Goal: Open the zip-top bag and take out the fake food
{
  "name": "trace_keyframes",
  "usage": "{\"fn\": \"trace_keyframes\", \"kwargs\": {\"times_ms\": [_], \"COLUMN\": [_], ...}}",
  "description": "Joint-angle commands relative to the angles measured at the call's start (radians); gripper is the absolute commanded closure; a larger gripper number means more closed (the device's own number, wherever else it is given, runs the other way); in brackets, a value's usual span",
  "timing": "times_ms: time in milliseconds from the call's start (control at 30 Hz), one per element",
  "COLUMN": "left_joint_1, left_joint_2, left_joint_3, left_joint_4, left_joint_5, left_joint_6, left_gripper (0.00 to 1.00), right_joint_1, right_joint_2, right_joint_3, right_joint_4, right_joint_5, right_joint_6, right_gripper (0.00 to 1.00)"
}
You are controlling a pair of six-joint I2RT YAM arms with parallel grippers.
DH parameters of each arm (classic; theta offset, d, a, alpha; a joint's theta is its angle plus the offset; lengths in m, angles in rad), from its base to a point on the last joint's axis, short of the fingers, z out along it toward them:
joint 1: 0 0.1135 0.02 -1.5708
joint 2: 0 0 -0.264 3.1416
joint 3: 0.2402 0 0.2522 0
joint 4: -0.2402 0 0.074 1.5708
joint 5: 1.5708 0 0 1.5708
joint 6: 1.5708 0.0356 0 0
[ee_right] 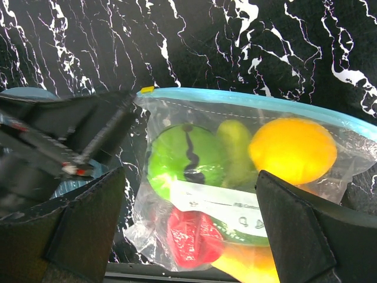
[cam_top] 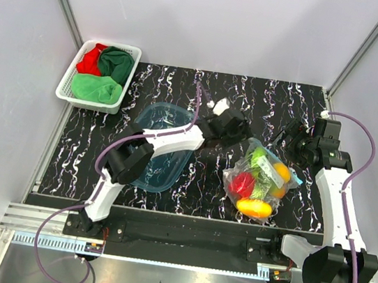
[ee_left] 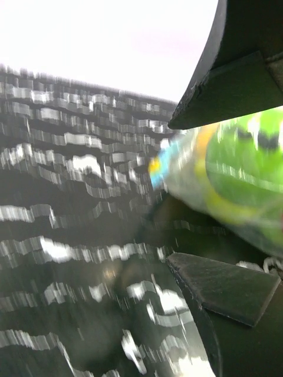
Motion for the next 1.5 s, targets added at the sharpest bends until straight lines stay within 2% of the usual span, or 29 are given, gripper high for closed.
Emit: {"fn": "trace_keyframes", "kwargs": {"times_ms": [0,133,567,700,833,933,1000,1033,1067,1100,1133,1233,1467], "left_joint_1": [-0.005,-0.02,-0.034,-0.031,-0.028,-0.023,-0.024,-0.024,-0.026,-0.032,-0.035,-0.046,-0.051], "left_joint_2": [0.036,0.027,0.161,0.171,0.19,0.211,0.21,0.207,0.204,0.191,0.184,0.154,0.156], "left_joint_3": [0.093,0.045,0.179,0.185,0.192,0.193,0.199,0.2,0.202,0.206,0.209,0.205,0.219], "left_joint_4": [0.024,0.122,0.158,0.222,0.314,0.371,0.378,0.389,0.389,0.383,0.365,0.342,0.345], "left_joint_5": [0.02,-0.004,0.146,0.16,0.232,0.305,0.334,0.342,0.353,0.353,0.351,0.344,0.423], "left_joint_6": [0.06,0.063,0.088,0.112,0.154,0.148,0.157,0.178,0.189,0.2,0.233,0.292,0.346], "left_gripper": [0.11,0.11,0.14,0.21,0.5,0.62,0.55,0.47,0.3,0.2,0.16,0.11,0.04], "right_joint_1": [0.003,0.003,0.003,0.003,0.003,0.003,0.003,0.003,0.003,0.003,0.003,-0.004,-0.078], "right_joint_2": [0.007,0.004,0.006,0.004,0.0,0.0,-0.002,-0.005,-0.007,-0.005,0.001,0.0,-0.091], "right_joint_3": [0.035,0.036,0.056,0.059,0.056,0.059,0.058,0.055,0.052,0.053,0.055,0.044,-0.02], "right_joint_4": [0.036,0.034,0.017,0.01,0.01,0.004,-0.004,-0.002,-0.004,-0.013,-0.021,-0.036,-0.012], "right_joint_5": [0.024,0.031,0.054,0.053,0.059,0.083,0.131,0.149,0.168,0.22,0.244,0.291,0.215], "right_joint_6": [-0.014,-0.02,-0.017,-0.017,-0.017,-0.008,0.015,0.028,0.038,0.057,0.064,0.112,0.236], "right_gripper": [0.0,0.0,0.0,0.0,0.0,0.0,0.0,0.0,0.0,0.0,0.0,0.0,0.0]}}
